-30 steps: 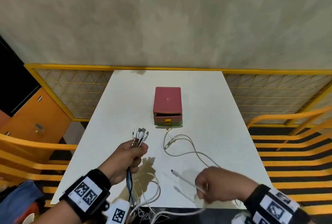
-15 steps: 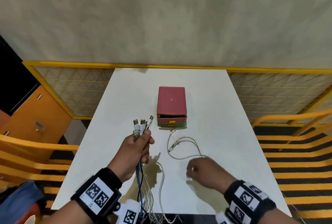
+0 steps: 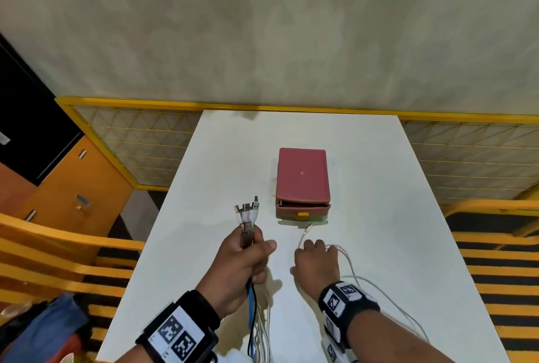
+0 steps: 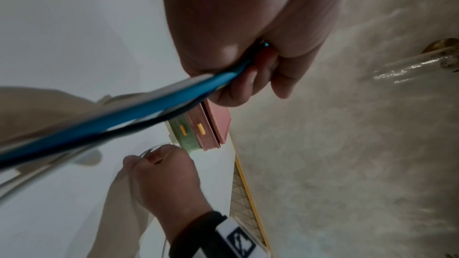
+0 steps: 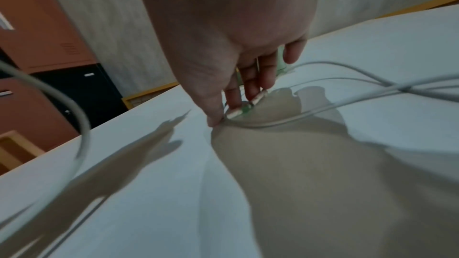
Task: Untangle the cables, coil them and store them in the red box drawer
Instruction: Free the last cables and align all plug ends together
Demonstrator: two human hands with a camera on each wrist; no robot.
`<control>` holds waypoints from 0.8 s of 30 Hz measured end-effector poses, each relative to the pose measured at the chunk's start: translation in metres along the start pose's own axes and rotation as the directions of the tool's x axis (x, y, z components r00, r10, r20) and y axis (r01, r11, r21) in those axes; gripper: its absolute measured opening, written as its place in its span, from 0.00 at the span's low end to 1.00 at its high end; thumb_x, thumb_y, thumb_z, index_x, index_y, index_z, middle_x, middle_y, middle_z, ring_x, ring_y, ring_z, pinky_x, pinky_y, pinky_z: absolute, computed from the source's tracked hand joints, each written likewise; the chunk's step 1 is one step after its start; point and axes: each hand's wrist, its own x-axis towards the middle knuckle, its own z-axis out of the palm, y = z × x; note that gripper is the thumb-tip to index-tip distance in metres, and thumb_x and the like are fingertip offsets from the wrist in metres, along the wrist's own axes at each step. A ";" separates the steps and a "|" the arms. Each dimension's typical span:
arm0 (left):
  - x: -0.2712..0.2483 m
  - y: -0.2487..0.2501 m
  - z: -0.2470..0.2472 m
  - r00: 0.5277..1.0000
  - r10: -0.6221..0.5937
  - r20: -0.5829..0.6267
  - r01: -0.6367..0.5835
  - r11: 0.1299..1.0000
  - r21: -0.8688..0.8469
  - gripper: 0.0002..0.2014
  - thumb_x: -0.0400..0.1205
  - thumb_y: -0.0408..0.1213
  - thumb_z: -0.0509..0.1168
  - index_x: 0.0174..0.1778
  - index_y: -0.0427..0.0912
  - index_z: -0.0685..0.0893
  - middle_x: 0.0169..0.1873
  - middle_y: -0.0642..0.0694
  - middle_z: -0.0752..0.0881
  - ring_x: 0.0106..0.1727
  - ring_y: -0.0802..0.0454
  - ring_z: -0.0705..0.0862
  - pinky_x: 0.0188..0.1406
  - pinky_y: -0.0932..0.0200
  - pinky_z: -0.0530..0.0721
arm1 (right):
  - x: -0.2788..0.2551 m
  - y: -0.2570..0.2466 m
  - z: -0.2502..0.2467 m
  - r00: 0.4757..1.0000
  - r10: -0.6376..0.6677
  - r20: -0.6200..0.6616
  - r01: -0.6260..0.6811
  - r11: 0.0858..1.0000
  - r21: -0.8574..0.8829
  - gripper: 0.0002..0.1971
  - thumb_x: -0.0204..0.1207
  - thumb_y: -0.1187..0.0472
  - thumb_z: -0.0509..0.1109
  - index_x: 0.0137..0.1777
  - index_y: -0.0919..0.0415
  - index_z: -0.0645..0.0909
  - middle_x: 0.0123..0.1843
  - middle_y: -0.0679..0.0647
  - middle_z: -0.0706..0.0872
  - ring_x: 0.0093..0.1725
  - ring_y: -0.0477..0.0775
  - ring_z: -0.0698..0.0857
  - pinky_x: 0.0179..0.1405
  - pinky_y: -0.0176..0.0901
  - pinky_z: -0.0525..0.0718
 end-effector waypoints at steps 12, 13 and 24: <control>0.021 -0.007 0.023 0.987 -0.117 -0.111 0.095 0.978 -0.184 0.11 0.87 0.39 0.64 0.56 0.36 0.87 0.42 0.42 0.92 0.32 0.53 0.85 0.29 0.60 0.83 | -0.062 0.021 -0.077 0.977 0.102 -0.187 0.129 0.415 0.900 0.10 0.79 0.56 0.68 0.38 0.54 0.73 0.28 0.47 0.76 0.28 0.41 0.73 0.29 0.33 0.71; 0.020 -0.008 0.029 0.989 -0.119 -0.091 0.099 0.975 -0.201 0.12 0.87 0.39 0.63 0.57 0.35 0.87 0.47 0.40 0.93 0.42 0.50 0.90 0.39 0.55 0.87 | -0.069 0.020 -0.086 0.971 0.093 -0.221 0.167 0.400 0.901 0.09 0.80 0.56 0.68 0.38 0.53 0.74 0.28 0.45 0.77 0.28 0.40 0.73 0.29 0.32 0.71; -0.005 -0.010 0.071 0.995 -0.062 0.077 0.089 0.905 -0.417 0.18 0.87 0.43 0.58 0.64 0.35 0.83 0.59 0.32 0.90 0.59 0.40 0.90 0.43 0.50 0.91 | -0.112 0.021 -0.099 0.951 0.032 -0.308 0.259 0.465 0.847 0.08 0.80 0.53 0.66 0.39 0.48 0.77 0.35 0.48 0.86 0.35 0.45 0.82 0.39 0.46 0.79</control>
